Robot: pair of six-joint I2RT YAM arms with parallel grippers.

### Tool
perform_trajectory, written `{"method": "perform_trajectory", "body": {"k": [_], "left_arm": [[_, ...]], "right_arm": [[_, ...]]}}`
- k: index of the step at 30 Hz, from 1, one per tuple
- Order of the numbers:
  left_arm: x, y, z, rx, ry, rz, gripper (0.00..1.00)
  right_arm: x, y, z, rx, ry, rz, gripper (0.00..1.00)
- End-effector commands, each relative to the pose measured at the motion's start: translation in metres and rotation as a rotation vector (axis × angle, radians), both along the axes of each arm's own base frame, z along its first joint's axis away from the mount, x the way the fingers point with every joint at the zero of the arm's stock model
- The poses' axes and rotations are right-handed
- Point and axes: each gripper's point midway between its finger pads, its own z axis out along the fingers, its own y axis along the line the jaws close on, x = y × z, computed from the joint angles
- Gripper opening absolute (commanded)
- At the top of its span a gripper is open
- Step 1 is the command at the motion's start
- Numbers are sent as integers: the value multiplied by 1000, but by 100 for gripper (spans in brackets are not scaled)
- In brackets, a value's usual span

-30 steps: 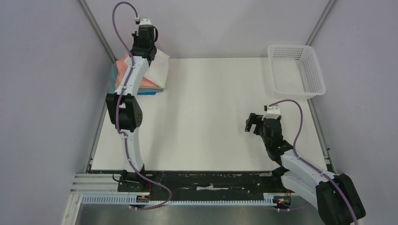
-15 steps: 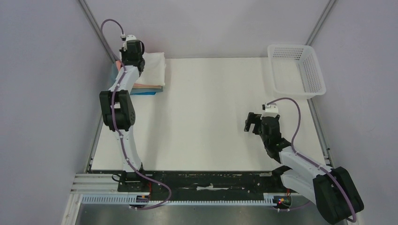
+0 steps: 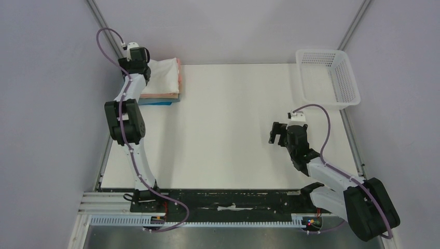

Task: Fold and stack the t-shirts
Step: Put the neatly folded tshirt into the corner of the board with the left arm, then reset both arms

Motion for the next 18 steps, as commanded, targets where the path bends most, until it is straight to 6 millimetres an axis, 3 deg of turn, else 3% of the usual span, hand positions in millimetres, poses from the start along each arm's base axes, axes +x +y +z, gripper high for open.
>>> {"method": "perform_trajectory", "body": {"k": [1, 5, 11, 14, 18], "left_arm": [[-9, -8, 46, -167, -195, 90, 77], [-25, -43, 70, -333, -309, 3, 79], [-77, -76, 100, -385, -399, -47, 80], [-108, -100, 94, -446, -365, -99, 81], [-155, -160, 81, -627, -360, -321, 81]], "right_arm": [[14, 3, 24, -2, -48, -2, 98], [12, -3, 36, -8, -70, -24, 98], [3, -8, 48, 8, -123, -30, 98], [-4, -10, 47, 30, -139, -41, 98], [-12, -11, 48, 52, -165, -31, 98]]}}
